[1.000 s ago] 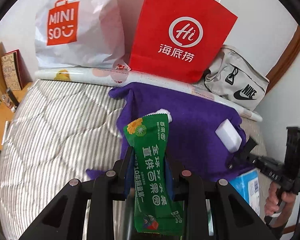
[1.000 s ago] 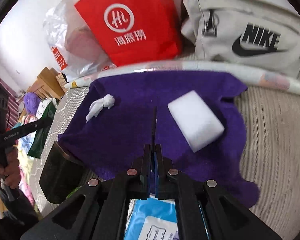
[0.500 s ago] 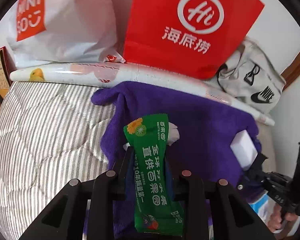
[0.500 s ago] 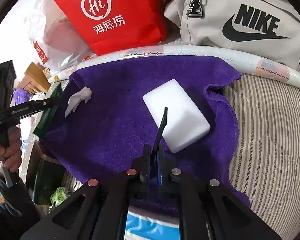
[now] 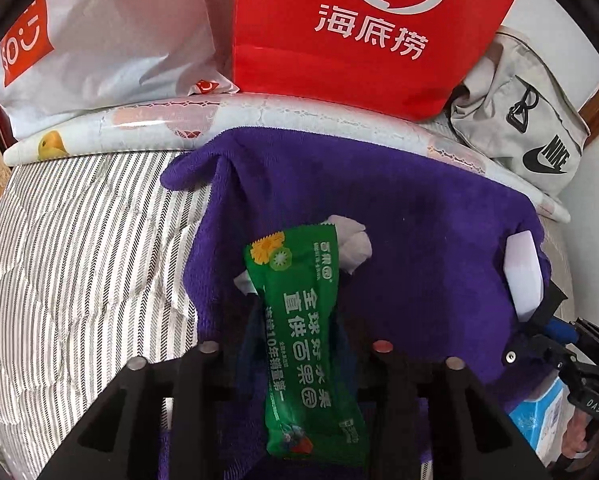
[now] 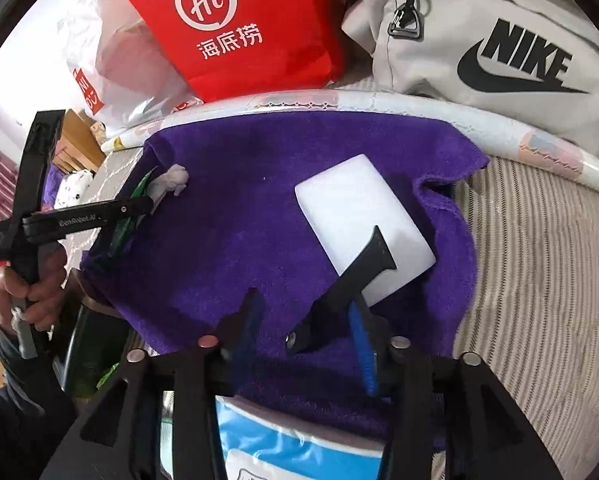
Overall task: Organize soft objects
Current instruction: 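Lower the snack bag onto the towel and open the left tool, then hold the black watch strap in the right tool while the left tool reaches toward the yellow adidas pouch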
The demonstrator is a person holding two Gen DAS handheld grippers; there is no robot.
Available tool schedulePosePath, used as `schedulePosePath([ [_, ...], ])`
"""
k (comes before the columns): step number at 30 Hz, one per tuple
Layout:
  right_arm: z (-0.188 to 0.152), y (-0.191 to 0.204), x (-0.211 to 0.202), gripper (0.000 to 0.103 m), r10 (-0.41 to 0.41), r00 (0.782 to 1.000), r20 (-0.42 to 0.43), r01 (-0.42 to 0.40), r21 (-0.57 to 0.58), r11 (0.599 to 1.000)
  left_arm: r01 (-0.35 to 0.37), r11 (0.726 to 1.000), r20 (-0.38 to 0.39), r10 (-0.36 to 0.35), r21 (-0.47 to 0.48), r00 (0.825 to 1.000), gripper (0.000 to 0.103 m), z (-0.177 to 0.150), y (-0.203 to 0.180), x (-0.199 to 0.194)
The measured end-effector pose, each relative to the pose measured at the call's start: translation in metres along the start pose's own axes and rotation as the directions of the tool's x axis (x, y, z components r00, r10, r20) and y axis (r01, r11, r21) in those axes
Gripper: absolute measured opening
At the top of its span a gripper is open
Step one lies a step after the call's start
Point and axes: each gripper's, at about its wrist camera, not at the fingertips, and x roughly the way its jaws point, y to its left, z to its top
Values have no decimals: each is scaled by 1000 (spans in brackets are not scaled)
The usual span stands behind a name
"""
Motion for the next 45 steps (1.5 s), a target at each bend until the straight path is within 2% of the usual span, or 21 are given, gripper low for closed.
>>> schedulePosePath([
  [3, -3, 2, -4, 50, -30, 1000, -6, 30, 1, 1000, 12, 1000, 10, -13, 14, 1000, 50, -2, -3, -6],
  [5, -6, 4, -8, 51, -68, 998, -13, 68, -7, 998, -19, 999, 29, 18, 29, 999, 55, -5, -6, -12],
  [9, -11, 2, -16, 52, -153, 988, -7, 153, 10, 988, -28, 999, 59, 26, 37, 998, 55, -12, -4, -29],
  [14, -20, 2, -29, 52, -161, 987, 19, 160, 35, 986, -25, 999, 165, 17, 45, 986, 55, -31, -3, -66],
  [17, -30, 8, -49, 52, -199, 975, 101, 197, 32, 980, -26, 999, 191, 16, 46, 981, 55, -46, 0, -89],
  [20, -44, 19, -75, 52, -231, 949, 215, 229, 33, 973, 32, 999, 193, -39, 40, 980, 55, -64, 4, -109],
  [22, -58, 27, -95, 52, -229, 932, 281, 229, 35, 973, 44, 998, 194, -53, 48, 980, 55, -78, 4, -121],
  [25, -80, 41, -115, 53, -215, 919, 332, 215, 37, 976, 32, 998, 211, -44, 62, 976, 55, -104, -2, -136],
  [27, -95, 49, -124, 57, -197, 923, 329, 198, 33, 980, 39, 997, 211, -53, 70, 976, 55, -122, -5, -145],
  [33, -142, 80, -126, 57, -174, 944, 280, 181, -1, 983, 70, 992, 183, -88, 102, 979, 55, -180, -5, -155],
  [37, -167, 109, -117, 57, -106, 958, 267, 131, -79, 988, 81, 994, 158, -92, 73, 983, 55, -207, 6, -151],
  [39, -174, 122, -107, 56, -79, 963, 258, 112, -117, 987, 90, 994, 152, -98, 61, 984, 55, -219, 12, -150],
  [42, -179, 138, -88, 49, -41, 971, 237, 84, -173, 981, 74, 996, 161, -80, 39, 984, 55, -232, 21, -149],
  [45, -177, 148, -66, 48, 7, 982, 187, 34, -211, 977, 58, 998, 170, -64, 36, 983, 55, -244, 27, -147],
])
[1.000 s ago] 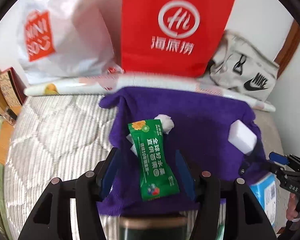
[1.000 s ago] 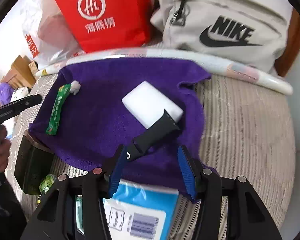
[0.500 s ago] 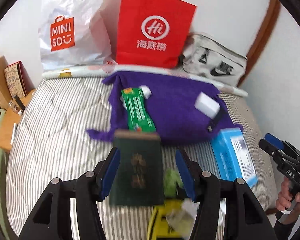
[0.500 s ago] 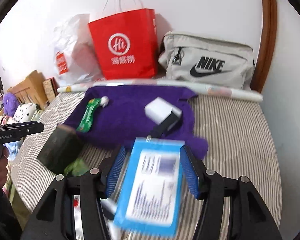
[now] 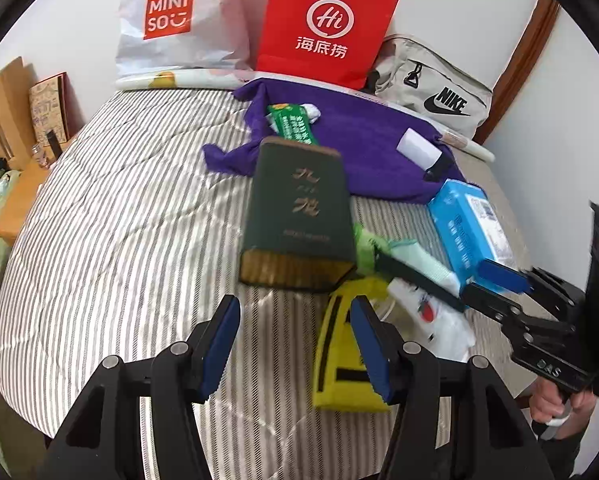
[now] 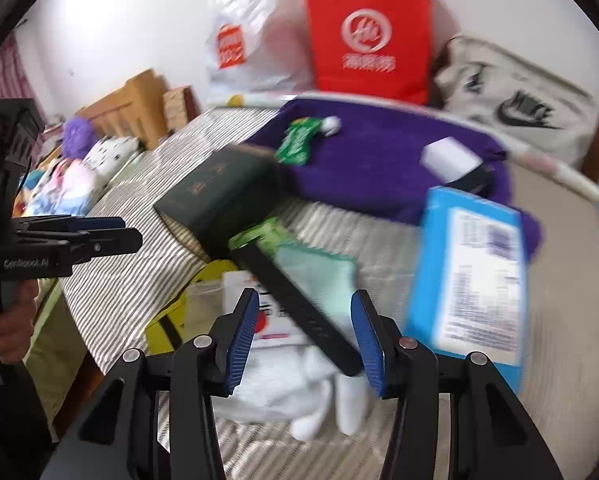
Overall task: Organize soft objects
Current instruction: 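Hold the black watch strap in the right tool while the left tool reaches toward the yellow adidas pouch, then close the left tool on the yellow adidas pouch while the right tool holds the strap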
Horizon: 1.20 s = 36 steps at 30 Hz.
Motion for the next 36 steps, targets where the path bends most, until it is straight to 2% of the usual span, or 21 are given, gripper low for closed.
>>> schedulePosePath([
  [3, 2, 7, 19, 48, 21, 999, -31, -22, -20, 1000, 0, 1000, -5, 0, -4, 1000, 55, -8, 4, 2],
  [7, 1, 13, 43, 48, 7, 996, -86, -12, -62, 998, 40, 999, -18, -41, -27, 999, 55, -14, 12, 7],
  [11, 2, 12, 52, 47, 26, 996, -83, -30, -49, 998, 62, 997, -36, -64, -51, 997, 55, -18, 18, 14],
  [12, 4, 10, 54, 44, 35, 996, -87, -39, -41, 998, 70, 996, -38, -73, -55, 997, 55, -18, 19, 15],
  [13, 5, 9, 55, 29, 43, 995, -87, -47, -34, 998, 80, 995, -38, -83, -56, 996, 55, -19, 20, 15],
  [15, 9, 6, 53, 8, 48, 994, -98, -51, -35, 998, 91, 994, -37, -93, -54, 995, 55, -20, 20, 14],
  [18, 13, 7, 46, 4, 33, 995, -95, -37, -40, 999, 97, 994, -39, -99, -54, 994, 55, -21, 21, 14],
  [20, 14, 8, 45, 4, 29, 994, -107, -34, -43, 998, 107, 992, -41, -110, -59, 993, 55, -21, 22, 15],
  [24, 14, 8, 54, 6, -34, 990, -136, 25, -68, 997, 107, 993, -51, -110, -57, 993, 55, -23, 22, 15],
  [26, 15, 9, 52, 11, -50, 988, -145, 39, -81, 996, 109, 993, -50, -112, -54, 993, 55, -24, 22, 14],
  [27, 15, 9, 50, 19, -57, 988, -145, 44, -89, 995, 110, 993, -48, -112, -54, 993, 55, -23, 23, 13],
  [28, 15, 9, 47, 36, -54, 989, -139, 41, -96, 995, 111, 992, -45, -113, -56, 993, 55, -23, 23, 12],
  [30, 13, 8, 47, 53, -41, 990, -138, 27, -101, 994, 115, 992, -45, -118, -58, 992, 55, -23, 24, 13],
  [33, 10, 3, 54, 49, -13, 989, -147, 1, -87, 996, 120, 991, -49, -123, -58, 991, 55, -24, 23, 13],
  [35, 9, 1, 57, 40, 9, 991, -134, -19, -71, 997, 116, 991, -52, -119, -59, 991, 55, -24, 22, 13],
  [36, 9, 3, 58, 25, 31, 991, -132, -41, -73, 997, 117, 991, -53, -120, -57, 991, 55, -24, 22, 13],
])
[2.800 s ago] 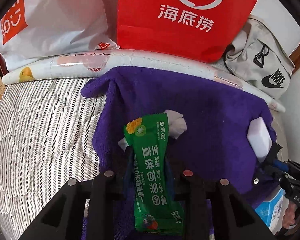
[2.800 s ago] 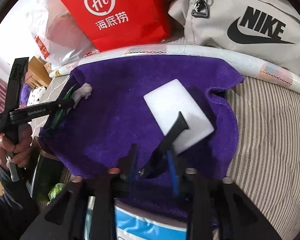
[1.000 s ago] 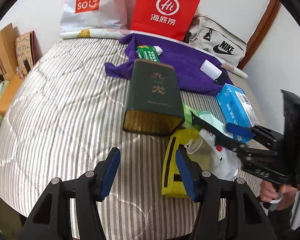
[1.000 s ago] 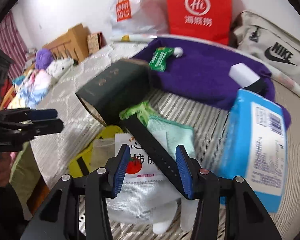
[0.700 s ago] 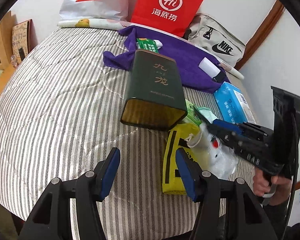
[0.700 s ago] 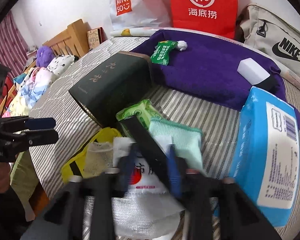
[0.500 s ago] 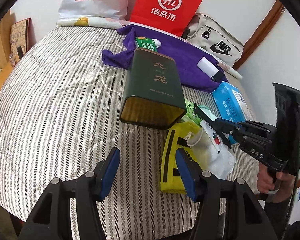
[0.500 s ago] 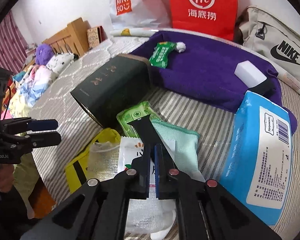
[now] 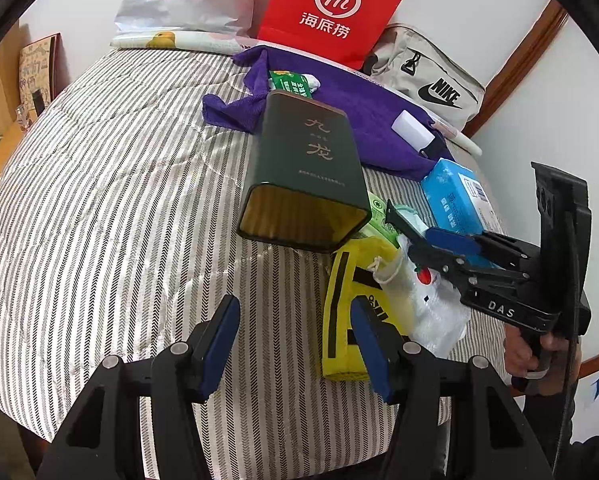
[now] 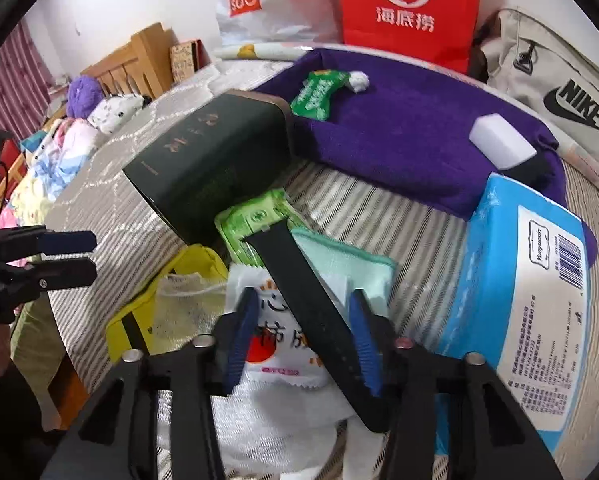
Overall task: Organize soft objects
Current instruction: 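Close the left tool on the yellow adidas pouch while the right tool holds the strap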
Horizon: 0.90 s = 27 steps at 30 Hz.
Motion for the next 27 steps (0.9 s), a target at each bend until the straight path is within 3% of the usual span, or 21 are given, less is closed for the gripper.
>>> schedulePosePath([
  [2, 1, 1, 1, 12, 37, 999, 2, -38, 11, 999, -4, 1000, -3, 4, -1, 1000, 55, 0, 0, 0],
  [4, 3, 3, -5, 9, 38, 999, 6, -38, 4, 999, -4, 1000, -2, 4, -1, 1000, 55, 0, 1, 0],
  [11, 3, 4, 1, 10, 38, 999, -18, -37, 27, 999, -2, 1000, -10, 2, -6, 1000, 55, 0, 3, 1],
  [14, 6, 3, 2, 21, 11, 999, -35, -10, 32, 999, -1, 1000, -12, 1, -3, 1000, 55, -1, 3, 0],
  [16, 7, 4, 2, 40, -40, 998, -47, 41, 10, 999, 2, 1000, -11, -2, 0, 1000, 55, 0, 3, 0],
  [19, 7, -2, 5, 44, -20, 998, -54, 21, 17, 1000, 7, 1000, -11, -7, 2, 1000, 55, 0, 2, 0],
  [21, 7, -5, 7, 40, 26, 998, -50, -25, 32, 999, 8, 1000, -15, -8, -1, 1000, 55, 0, 2, 1],
  [22, 7, -5, 9, 31, 44, 998, -53, -42, 39, 998, 8, 1000, -16, -9, -3, 1000, 55, 0, 2, 1],
  [27, 6, -9, 6, 24, 94, 995, -23, -92, 69, 993, 3, 1000, -14, -3, -4, 1000, 55, 1, 3, 0],
])
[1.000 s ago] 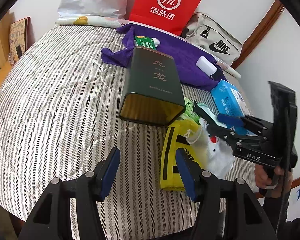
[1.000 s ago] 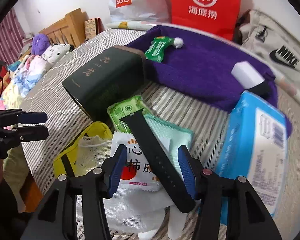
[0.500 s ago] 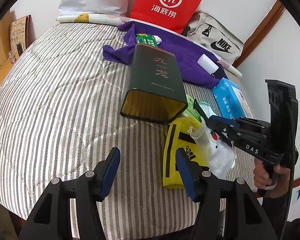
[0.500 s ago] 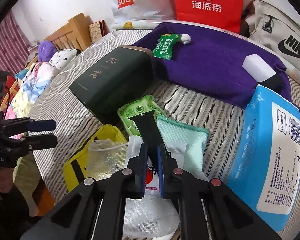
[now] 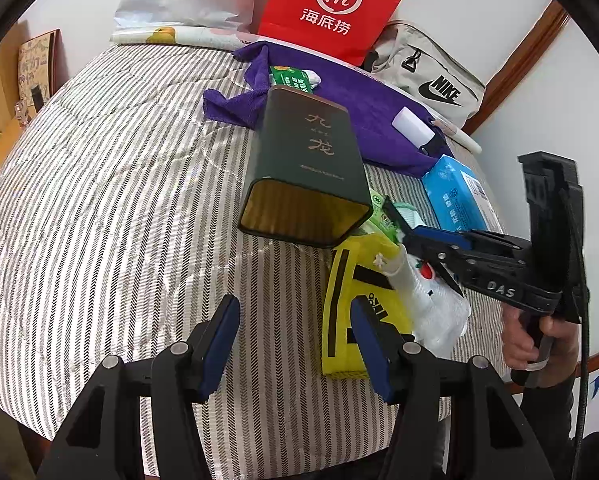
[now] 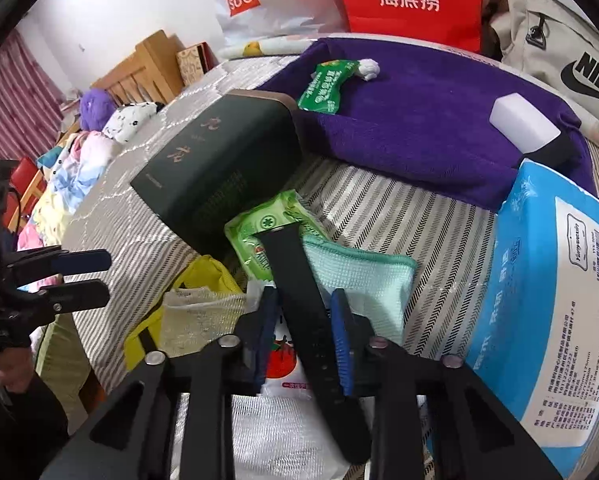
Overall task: Organize soft objects
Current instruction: 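Close the left tool on the yellow adidas pouch while the right tool holds the strap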
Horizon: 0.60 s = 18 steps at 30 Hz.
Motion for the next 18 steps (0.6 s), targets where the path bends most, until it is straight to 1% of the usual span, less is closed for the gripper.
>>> schedulePosePath([
  [1, -1, 1, -4, 21, 2, 1000, 7, -2, 8, 1000, 0, 1000, 1, 0, -4, 1000, 55, 0, 1, 0],
  [4, -4, 5, -8, 20, 31, 999, 15, -31, 16, 999, 2, 1000, -1, -2, -7, 1000, 55, 0, 2, 2],
  [6, -6, 8, -7, 20, 7, 1000, 13, -8, 20, 1000, 1, 1000, -5, -1, -3, 1000, 55, -1, 0, 4],
  [14, -16, 10, -36, 20, 2, 996, 87, -7, 54, 999, 2, 1000, -21, -1, 19, 1000, 55, -5, -7, 8],
  [18, -24, 6, -52, 20, -2, 993, 117, -7, 74, 997, 3, 999, -31, -1, 52, 1000, 55, -9, -14, 12],
])
